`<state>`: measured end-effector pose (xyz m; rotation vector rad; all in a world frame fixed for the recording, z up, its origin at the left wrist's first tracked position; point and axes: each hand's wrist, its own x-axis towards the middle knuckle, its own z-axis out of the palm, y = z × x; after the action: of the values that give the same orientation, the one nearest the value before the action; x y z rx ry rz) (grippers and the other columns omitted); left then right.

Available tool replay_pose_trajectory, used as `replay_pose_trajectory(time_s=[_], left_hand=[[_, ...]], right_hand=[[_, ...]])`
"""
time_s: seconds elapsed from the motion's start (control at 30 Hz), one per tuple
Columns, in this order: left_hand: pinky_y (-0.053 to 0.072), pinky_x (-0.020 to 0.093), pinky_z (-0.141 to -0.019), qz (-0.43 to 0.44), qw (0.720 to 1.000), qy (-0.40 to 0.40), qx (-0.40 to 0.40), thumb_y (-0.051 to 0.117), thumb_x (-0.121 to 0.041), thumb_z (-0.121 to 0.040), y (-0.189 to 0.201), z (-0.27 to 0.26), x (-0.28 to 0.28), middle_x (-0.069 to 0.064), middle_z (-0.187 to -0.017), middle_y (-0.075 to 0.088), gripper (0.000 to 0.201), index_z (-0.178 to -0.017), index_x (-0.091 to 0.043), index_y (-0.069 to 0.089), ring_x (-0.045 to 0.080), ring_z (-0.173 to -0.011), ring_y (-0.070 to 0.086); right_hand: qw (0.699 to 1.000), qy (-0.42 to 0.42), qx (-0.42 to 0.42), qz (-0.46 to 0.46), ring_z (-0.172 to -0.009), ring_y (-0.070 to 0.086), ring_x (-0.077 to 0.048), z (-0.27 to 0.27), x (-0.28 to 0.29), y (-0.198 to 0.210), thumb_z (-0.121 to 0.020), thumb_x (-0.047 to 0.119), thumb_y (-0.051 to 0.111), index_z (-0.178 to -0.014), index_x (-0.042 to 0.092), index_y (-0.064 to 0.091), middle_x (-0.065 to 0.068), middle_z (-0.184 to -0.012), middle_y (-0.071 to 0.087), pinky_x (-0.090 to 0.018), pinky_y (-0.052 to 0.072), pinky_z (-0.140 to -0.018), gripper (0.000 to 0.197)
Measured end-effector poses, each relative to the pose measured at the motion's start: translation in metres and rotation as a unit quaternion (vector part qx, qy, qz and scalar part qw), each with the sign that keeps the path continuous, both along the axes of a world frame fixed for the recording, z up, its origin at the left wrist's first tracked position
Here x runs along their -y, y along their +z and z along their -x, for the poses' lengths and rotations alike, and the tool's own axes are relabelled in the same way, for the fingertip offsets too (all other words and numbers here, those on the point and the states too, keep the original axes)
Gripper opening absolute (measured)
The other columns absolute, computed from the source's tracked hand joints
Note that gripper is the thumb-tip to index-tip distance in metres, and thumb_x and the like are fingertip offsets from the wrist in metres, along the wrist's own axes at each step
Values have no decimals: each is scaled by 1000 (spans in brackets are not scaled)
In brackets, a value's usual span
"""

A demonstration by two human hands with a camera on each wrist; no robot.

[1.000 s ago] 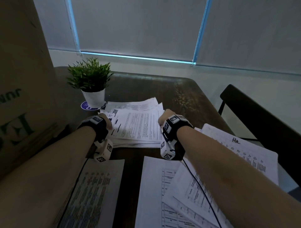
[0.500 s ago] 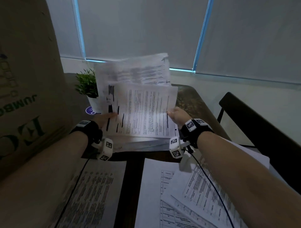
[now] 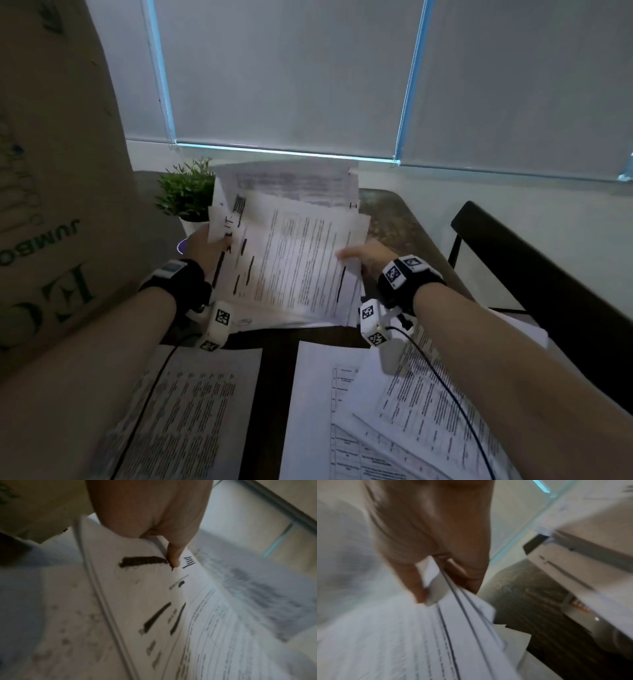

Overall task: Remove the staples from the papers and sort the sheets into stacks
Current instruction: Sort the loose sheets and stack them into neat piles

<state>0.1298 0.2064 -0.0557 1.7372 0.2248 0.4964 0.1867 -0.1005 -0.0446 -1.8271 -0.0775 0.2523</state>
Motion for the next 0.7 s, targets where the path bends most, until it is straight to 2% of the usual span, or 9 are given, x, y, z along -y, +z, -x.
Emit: replay_pose_trajectory(time_s=[0.1,0.17,0.23,0.27,0.33,0.43,0.53,0.63,0.7], left_hand=[[43,33,-83,-50,998,2,-25,56,-8,-92,-5,2,12,19,-118,60,34,-125,1,53,31,-103,58],[42,32,-85,-65,997,10,-29,55,-9,-94,-4,1,15,21,-123,57,36,-128,1,49,34,-111,56],[42,36,-93,-60,998,2,-21,52,-11,-95,0,0,16,20,-128,55,38,-132,-2,46,35,-117,52],[42,39,-97,-45,999,-3,-9,52,-13,-96,4,1,17,18,-130,54,40,-134,-5,45,34,-118,52],[40,41,-102,-20,999,-10,26,52,-14,-96,15,2,19,11,-131,53,44,-139,-10,41,28,-119,51],[38,42,-105,-9,997,0,75,51,-16,-97,29,2,18,6,-137,50,49,-143,-14,37,24,-121,48],[47,35,-92,42,994,18,102,51,-13,-96,27,7,21,3,-120,58,39,-135,-15,44,22,-109,53],[46,35,-77,118,992,35,28,63,-22,-84,5,10,25,10,-105,57,60,-135,-6,37,24,-90,55],[49,43,-77,71,997,28,-28,63,-20,-76,-12,8,25,20,-103,59,67,-132,4,36,29,-85,57]], right_hand=[[995,-27,20,93,-111,56,-25,-6,-9,0,-86,2,66,-151,5,31,-14,-143,50,-28,51,-82,74],[990,-31,5,135,-130,47,-31,-11,-12,-1,-80,11,68,-150,7,33,-11,-151,40,-35,47,-101,78],[986,-84,26,141,-119,55,-32,-14,-11,2,-82,16,65,-128,3,53,-13,-132,55,-31,47,-91,50],[986,-110,50,116,-106,59,-30,-12,-9,7,-84,12,62,-114,4,57,-13,-115,59,-29,45,-82,31],[983,-148,104,35,-94,62,-28,-9,-8,18,-86,8,59,-104,7,61,-12,-99,61,-29,44,-74,18],[975,-141,166,-54,-96,65,-29,-4,-9,33,-90,11,61,-114,8,65,-10,-101,67,-36,55,-83,25],[976,-96,149,-124,-103,66,-27,2,-7,29,-88,21,71,-127,7,57,-9,-113,68,-41,55,-92,44],[984,-53,124,-113,-93,64,-13,9,-9,12,-80,11,80,-123,6,54,-3,-106,66,-29,56,-86,50],[991,-12,109,-77,-100,66,-25,9,-12,1,-75,4,81,-119,-1,62,-16,-111,69,-43,52,-98,48]])
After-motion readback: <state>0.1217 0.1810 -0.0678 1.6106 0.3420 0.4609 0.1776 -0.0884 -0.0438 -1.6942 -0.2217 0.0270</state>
